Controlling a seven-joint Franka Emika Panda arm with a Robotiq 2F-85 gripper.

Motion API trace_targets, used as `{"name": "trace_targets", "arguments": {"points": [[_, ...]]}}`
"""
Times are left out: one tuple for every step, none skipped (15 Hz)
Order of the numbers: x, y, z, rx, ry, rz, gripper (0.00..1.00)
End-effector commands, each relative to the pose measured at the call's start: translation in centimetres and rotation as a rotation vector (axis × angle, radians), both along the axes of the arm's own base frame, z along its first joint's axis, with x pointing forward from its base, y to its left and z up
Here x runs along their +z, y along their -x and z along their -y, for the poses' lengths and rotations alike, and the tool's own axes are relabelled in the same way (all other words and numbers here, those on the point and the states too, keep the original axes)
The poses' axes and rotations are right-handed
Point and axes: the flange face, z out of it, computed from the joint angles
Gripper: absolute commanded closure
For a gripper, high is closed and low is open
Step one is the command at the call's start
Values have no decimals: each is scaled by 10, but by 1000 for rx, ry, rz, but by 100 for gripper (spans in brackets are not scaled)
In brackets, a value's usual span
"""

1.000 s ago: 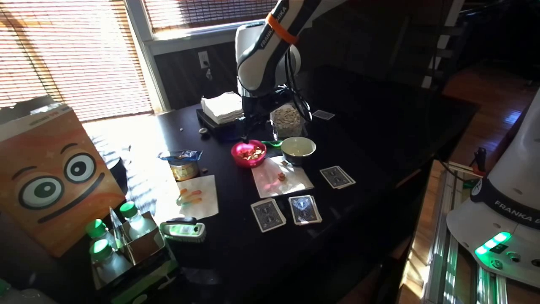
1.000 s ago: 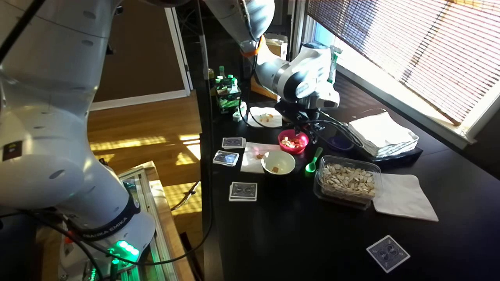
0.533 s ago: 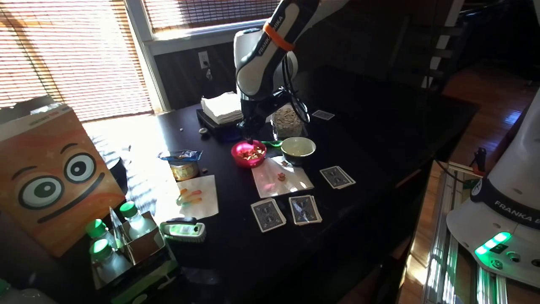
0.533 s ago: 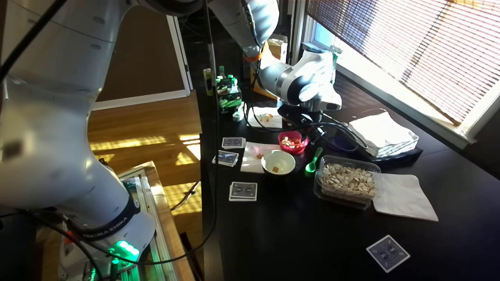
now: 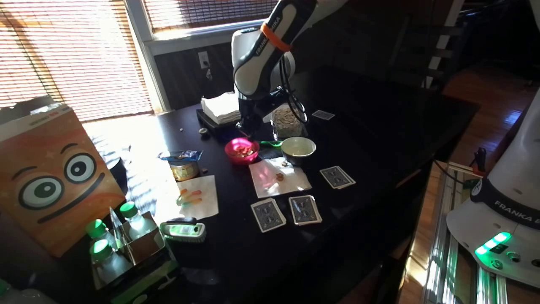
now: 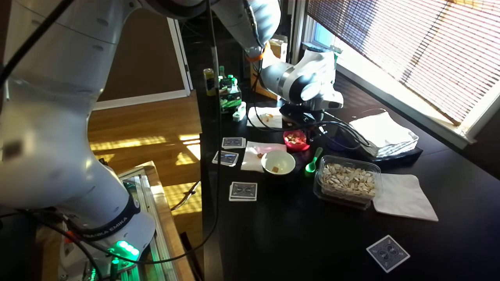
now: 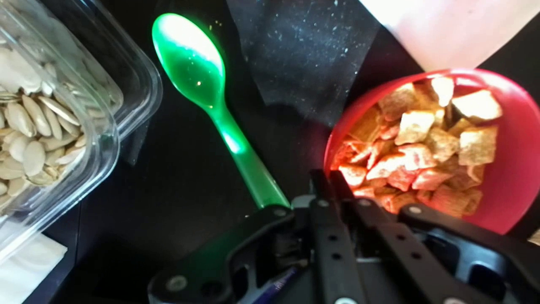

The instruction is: Use the green spoon to place some contents from the pink bowl into the black and white bowl.

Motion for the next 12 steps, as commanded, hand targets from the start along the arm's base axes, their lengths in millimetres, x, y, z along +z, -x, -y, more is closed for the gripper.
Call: {"name": "trace_targets", "arguments": {"points": [[1, -6, 0, 20, 6, -4, 98], [2, -6, -2, 23, -1, -10, 98], [3, -6, -3, 26, -3, -16, 98], [2, -6, -6, 29, -5, -23, 98], [1, -5, -11, 34, -13, -34, 98], [1, -5, -14, 40, -15, -39, 98], [1, -4, -19, 44, -8, -45, 97], [-1, -4, -20, 43, -2, -47, 92], [-2, -4, -22, 44, -10, -49, 90], [-4, -4, -25, 39, -14, -51, 92], [-6, -4, -29, 36, -15, -49, 96], [-7, -4, -30, 33, -19, -44, 93]]}}
